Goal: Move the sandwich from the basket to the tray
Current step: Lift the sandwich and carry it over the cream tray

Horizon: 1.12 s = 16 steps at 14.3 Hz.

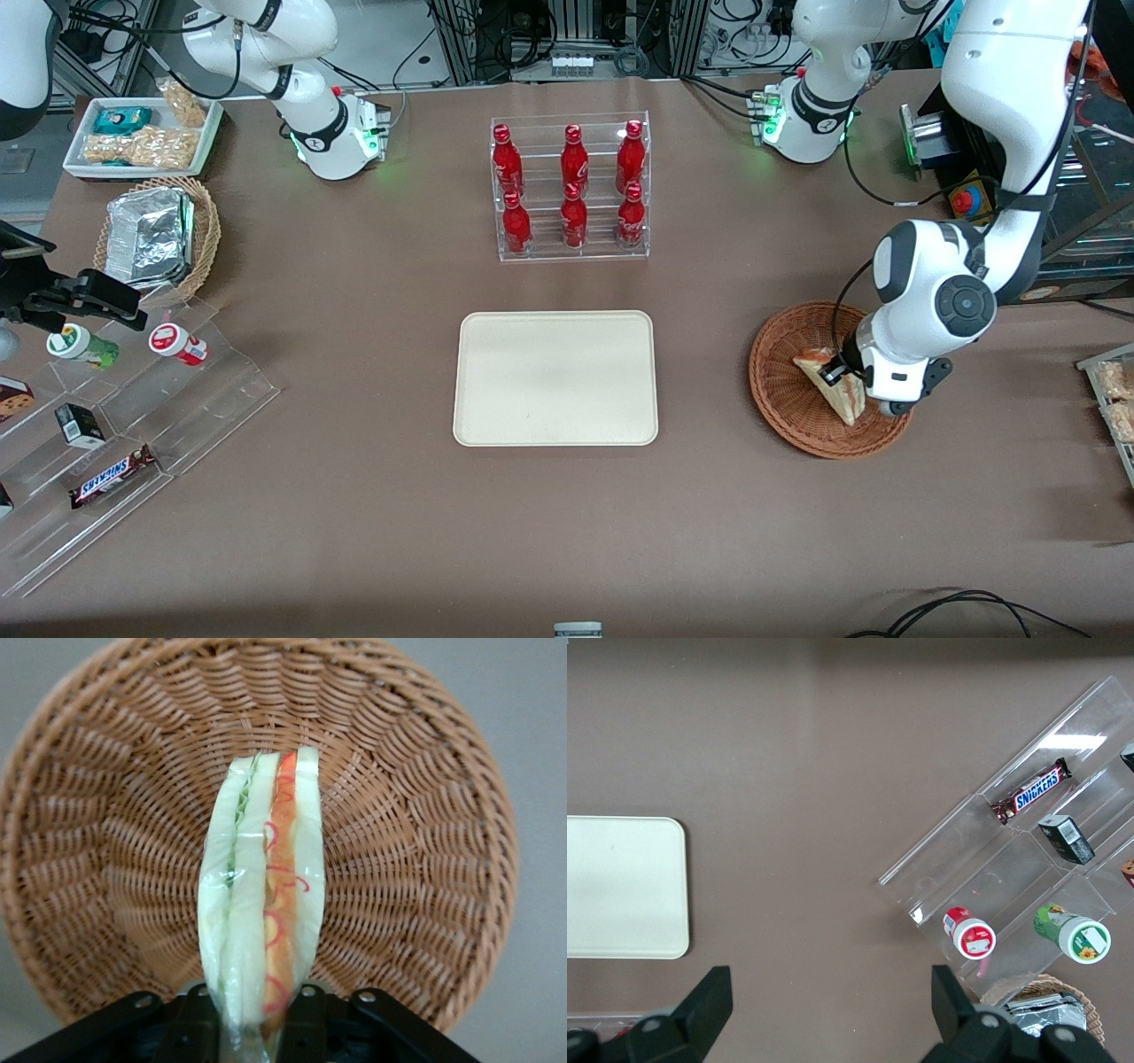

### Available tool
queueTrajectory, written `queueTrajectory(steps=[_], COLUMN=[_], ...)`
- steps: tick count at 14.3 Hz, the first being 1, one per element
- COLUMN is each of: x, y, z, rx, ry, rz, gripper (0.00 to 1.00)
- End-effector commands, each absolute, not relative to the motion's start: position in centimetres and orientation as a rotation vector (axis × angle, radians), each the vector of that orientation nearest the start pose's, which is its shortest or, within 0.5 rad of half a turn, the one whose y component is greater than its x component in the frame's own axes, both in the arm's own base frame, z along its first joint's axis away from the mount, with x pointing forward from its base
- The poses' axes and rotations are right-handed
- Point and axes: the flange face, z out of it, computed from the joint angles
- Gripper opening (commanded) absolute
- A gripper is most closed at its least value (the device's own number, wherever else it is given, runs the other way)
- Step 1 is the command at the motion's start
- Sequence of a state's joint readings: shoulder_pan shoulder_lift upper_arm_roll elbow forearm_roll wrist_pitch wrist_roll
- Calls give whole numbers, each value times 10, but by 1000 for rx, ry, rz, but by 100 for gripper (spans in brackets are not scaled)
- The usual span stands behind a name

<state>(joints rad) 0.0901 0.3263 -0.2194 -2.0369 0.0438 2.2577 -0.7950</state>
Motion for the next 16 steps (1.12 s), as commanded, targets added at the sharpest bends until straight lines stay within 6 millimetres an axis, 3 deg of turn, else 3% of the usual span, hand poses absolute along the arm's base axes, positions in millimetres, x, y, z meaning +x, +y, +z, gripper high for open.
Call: queueTrajectory(steps=[1,3,5,7,11,12,14,16], x=[568,557,549,548,553,547,518,511], y=[-113,-157,-212,-269,-394,-424,-477,-513], z=[325,345,362,364,337,330,304,293], rx=[-2948,-2965,-2961,-2989,-3072,-3088,-3093,-3109], ry=[-869,-783,-711,-549,-333,-273,-147,-185], rz=[183,172,188,158,152,147,167,155], gripper=[6,6,6,6,9,9,10,10])
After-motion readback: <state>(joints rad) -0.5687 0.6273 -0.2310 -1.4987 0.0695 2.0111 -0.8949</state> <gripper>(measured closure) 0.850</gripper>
